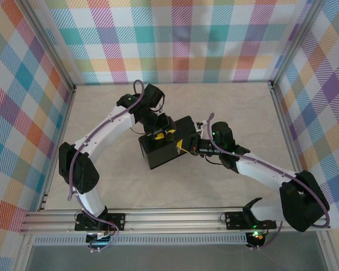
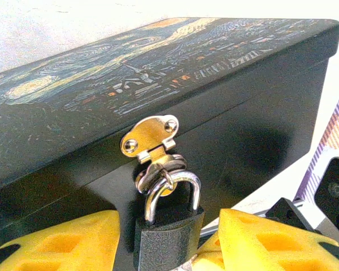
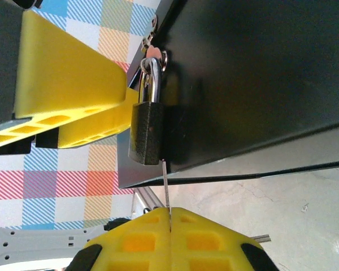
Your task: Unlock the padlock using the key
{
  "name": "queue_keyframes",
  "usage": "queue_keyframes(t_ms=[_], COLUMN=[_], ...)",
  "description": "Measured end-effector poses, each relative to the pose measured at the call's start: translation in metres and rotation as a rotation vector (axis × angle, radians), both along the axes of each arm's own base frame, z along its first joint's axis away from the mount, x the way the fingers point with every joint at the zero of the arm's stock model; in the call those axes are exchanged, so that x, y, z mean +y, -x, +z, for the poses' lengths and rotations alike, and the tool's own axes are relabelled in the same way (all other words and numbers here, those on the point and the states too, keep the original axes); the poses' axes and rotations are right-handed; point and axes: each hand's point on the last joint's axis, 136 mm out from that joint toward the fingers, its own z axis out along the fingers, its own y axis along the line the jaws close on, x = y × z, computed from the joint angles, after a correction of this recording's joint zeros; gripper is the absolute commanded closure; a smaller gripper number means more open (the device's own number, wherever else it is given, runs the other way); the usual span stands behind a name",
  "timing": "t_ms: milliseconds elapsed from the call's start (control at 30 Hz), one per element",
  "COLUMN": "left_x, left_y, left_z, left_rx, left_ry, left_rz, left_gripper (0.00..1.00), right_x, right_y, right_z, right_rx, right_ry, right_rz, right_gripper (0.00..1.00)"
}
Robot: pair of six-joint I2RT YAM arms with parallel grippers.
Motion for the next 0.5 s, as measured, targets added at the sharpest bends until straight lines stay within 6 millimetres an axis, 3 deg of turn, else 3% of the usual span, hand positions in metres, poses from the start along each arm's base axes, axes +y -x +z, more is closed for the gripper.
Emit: queue_keyframes(t_ms=[500], left_x=[0.0], left_y=[-0.001], left_z=[0.002], left_rx=[-0.008], left_ry=[-0.002], left_rz=[0.062], left_gripper=[0.48], right_x=[0.006], right_y=[0.017], right_z=[-0.002], right_rx=[0.032], right_ry=[-0.013], right_rz=[0.014], right_gripper=[1.0])
